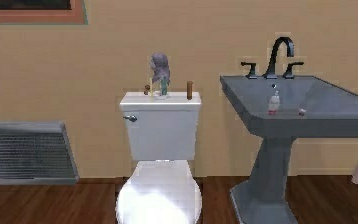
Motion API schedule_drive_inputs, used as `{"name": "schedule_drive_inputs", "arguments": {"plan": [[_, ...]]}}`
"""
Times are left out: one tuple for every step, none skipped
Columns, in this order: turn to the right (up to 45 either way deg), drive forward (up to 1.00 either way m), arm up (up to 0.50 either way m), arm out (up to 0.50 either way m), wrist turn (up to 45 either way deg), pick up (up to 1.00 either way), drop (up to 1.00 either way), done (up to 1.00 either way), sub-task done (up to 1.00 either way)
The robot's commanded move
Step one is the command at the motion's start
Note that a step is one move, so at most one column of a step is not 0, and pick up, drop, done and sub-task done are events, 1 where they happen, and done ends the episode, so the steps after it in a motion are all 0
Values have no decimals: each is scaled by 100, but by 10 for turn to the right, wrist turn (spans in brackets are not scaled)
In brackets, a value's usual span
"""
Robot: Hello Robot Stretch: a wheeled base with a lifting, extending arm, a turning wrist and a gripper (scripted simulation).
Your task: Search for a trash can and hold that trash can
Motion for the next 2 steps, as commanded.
{"name": "schedule_drive_inputs", "arguments": {"plan": [[0,20,0,0,0,0,0,0,0],[450,0,0,0,0,0,0,0,0]]}}
